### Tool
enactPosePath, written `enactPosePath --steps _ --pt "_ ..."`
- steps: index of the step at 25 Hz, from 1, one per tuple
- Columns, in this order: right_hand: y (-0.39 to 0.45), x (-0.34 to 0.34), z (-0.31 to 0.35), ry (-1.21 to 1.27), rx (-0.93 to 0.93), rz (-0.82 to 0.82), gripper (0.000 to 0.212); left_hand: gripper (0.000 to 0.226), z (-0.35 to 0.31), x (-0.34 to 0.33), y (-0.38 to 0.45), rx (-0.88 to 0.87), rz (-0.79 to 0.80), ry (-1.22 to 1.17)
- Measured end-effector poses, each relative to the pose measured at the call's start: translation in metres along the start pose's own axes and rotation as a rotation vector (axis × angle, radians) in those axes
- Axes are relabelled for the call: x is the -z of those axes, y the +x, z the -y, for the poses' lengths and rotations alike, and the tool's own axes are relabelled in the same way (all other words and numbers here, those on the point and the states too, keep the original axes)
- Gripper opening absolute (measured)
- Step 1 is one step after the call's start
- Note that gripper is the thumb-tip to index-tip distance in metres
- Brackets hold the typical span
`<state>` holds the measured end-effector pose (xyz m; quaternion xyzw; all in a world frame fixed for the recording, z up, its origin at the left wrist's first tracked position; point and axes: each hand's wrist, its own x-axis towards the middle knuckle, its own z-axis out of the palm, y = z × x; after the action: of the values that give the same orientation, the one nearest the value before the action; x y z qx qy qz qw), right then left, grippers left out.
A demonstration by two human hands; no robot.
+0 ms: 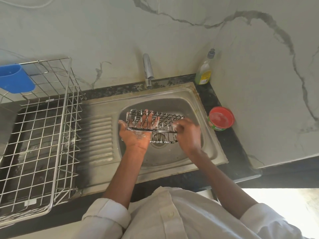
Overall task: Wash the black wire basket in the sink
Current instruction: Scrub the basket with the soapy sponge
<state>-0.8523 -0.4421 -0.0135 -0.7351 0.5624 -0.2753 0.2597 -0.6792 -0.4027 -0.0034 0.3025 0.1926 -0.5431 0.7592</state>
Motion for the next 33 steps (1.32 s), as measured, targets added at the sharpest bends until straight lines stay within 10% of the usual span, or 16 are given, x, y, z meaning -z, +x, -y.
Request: enactPosePath --steps 13,18,21,30,33 --pt "0.006 -0.016 0.065 0.113 0.521 0.029 0.031 0.113 0.001 -0.020 -0.004 0.053 0.066 0.298" --pt "0.050 0.001 0.059 0.168 0.089 -0.083 0.036 0.105 0.000 -0.018 -0.003 0.046 0.001 0.436" --pt "0.044 0.012 0.033 0.227 -0.180 0.229 0.023 0.121 -0.014 -0.022 0.004 0.083 0.026 0.375" --pt "0.055 0.007 0.047 0.759 -0.465 0.316 0.027 0.098 0.002 -0.015 0.020 -0.155 0.155 0.928" --pt "0.066 0.005 0.047 0.856 -0.520 0.239 0.030 0.094 0.012 0.007 0.018 0.058 0.263 0.910"
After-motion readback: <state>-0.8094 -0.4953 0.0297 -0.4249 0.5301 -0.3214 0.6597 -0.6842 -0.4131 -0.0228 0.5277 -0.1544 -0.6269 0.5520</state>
